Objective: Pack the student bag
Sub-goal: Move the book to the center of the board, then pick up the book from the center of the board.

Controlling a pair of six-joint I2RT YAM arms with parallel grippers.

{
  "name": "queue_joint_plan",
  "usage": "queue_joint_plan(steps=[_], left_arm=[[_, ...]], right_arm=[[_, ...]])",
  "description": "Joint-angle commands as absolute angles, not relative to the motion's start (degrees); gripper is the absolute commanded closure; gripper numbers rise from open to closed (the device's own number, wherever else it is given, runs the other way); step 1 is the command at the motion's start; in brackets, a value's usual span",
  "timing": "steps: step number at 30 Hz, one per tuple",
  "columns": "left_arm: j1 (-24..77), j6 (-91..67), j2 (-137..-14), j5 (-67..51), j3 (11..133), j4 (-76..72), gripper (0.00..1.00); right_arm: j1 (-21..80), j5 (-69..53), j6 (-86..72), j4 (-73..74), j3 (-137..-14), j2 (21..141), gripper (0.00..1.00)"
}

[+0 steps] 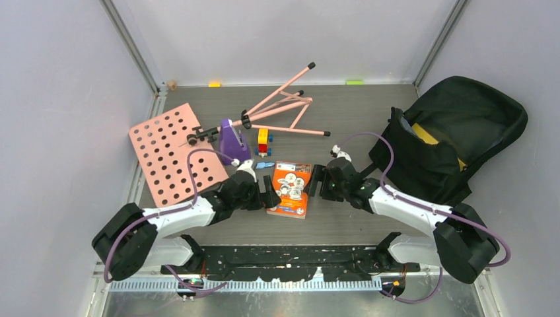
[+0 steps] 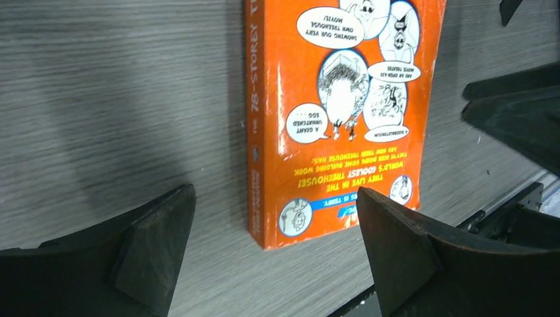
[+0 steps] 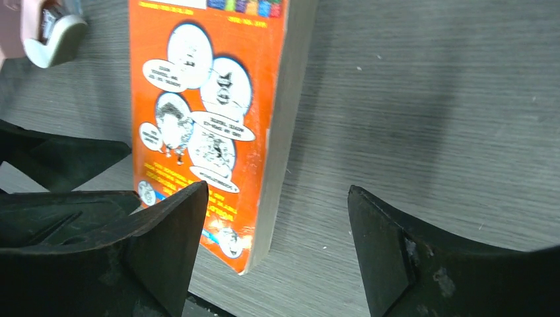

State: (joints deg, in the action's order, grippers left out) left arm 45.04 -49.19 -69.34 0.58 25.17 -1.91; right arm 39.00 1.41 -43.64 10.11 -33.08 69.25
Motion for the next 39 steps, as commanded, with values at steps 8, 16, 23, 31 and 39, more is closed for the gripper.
queue_joint_plan(steps=[8, 16, 23, 31, 39], left_arm=[[48.6, -52.9, -78.64, -1.73, 26.57, -18.96, 0.05], [51.32, -53.2, -81.02, -0.68, 28.15, -24.0, 0.07], [51.68, -52.64, -84.41, -4.01, 28.38, -28.65, 0.31], [51.69, -51.26, -85.83, -5.32, 28.9, -30.14, 0.42], [51.68, -48.98, -84.29, -5.29, 28.75, -29.8, 0.45]], right_arm=[[39.8, -5.85, -52.56, -3.54, -28.62, 75.8, 0.2], [43.34, -5.91, -56.69, -12.65, -29.15, 81.59, 0.3], [46.29, -4.09, -57.83, -16.51, -30.9, 84.48, 0.31], [48.22, -2.8, -57.91, -18.19, -31.3, 85.31, 0.65], [48.42, -3.65, -58.19, -17.61, -30.44, 77.55, 0.99]])
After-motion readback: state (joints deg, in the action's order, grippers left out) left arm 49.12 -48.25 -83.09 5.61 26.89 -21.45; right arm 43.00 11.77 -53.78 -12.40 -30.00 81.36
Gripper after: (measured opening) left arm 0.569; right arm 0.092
